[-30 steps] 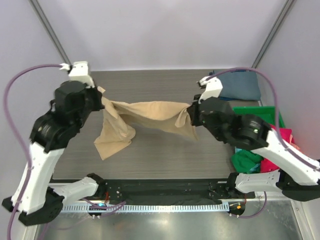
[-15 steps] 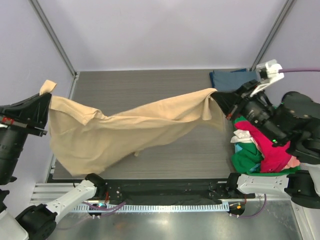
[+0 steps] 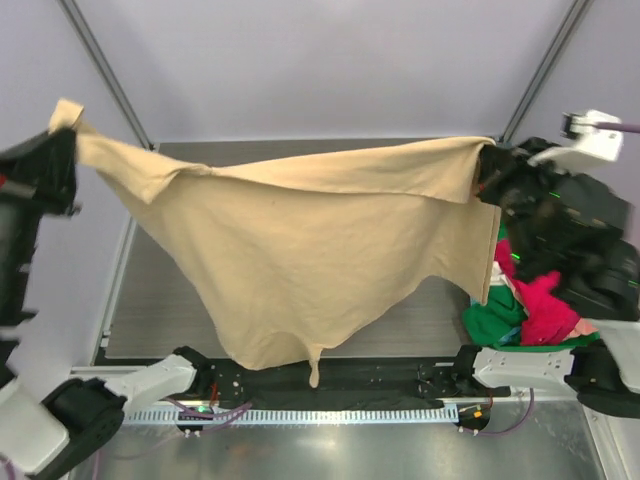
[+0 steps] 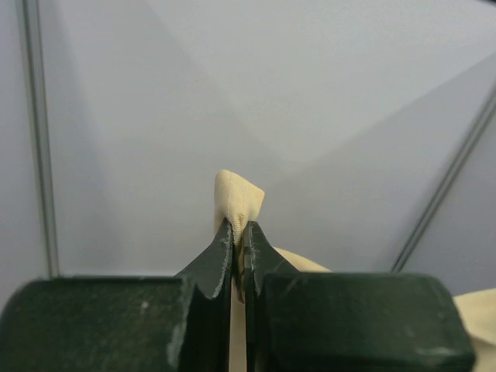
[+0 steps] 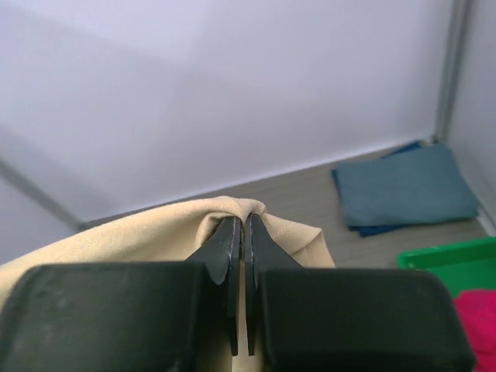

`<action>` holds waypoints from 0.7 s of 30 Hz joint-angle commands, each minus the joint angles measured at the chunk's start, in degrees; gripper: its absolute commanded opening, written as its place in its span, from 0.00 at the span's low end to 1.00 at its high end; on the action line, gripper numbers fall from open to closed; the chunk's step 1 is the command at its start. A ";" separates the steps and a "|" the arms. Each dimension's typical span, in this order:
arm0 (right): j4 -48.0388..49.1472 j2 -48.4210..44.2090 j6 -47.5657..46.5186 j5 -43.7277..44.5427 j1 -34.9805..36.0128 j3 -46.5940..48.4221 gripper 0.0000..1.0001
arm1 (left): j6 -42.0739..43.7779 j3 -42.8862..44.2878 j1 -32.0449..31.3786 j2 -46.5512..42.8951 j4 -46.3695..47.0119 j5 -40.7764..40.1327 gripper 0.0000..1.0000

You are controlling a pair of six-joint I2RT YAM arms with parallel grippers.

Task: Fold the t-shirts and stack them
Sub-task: Flatten the tshirt out

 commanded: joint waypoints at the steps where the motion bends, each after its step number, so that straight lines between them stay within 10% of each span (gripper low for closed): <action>1: 1.71 9.74 3.11 14.30 -8.84 -1.32 0.01 | 2.13 3.88 0.22 13.66 -3.07 -11.25 0.00; 4: -7.59 19.66 15.49 -19.39 -31.41 0.96 0.01 | 0.92 8.98 2.66 26.84 -8.07 -14.28 0.00; 6: -9.27 33.43 17.89 -35.93 -49.46 2.97 0.01 | -2.60 7.70 13.50 37.35 -10.02 -1.79 0.08; 8: -22.57 45.73 18.68 -52.06 -55.03 12.85 0.36 | -10.29 9.34 20.49 47.74 -14.56 3.81 0.09; 10: -25.98 51.60 18.08 -46.60 -52.17 18.98 0.99 | -14.20 12.34 26.14 57.53 -24.32 17.10 0.56; 14: -15.18 40.97 18.33 -44.26 -48.20 5.72 1.00 | -15.44 -14.58 23.51 45.45 -6.90 15.35 1.00; 21: -9.38 32.19 17.81 -45.66 -48.11 -12.55 1.00 | -16.23 -32.33 22.90 35.85 -3.35 15.17 1.00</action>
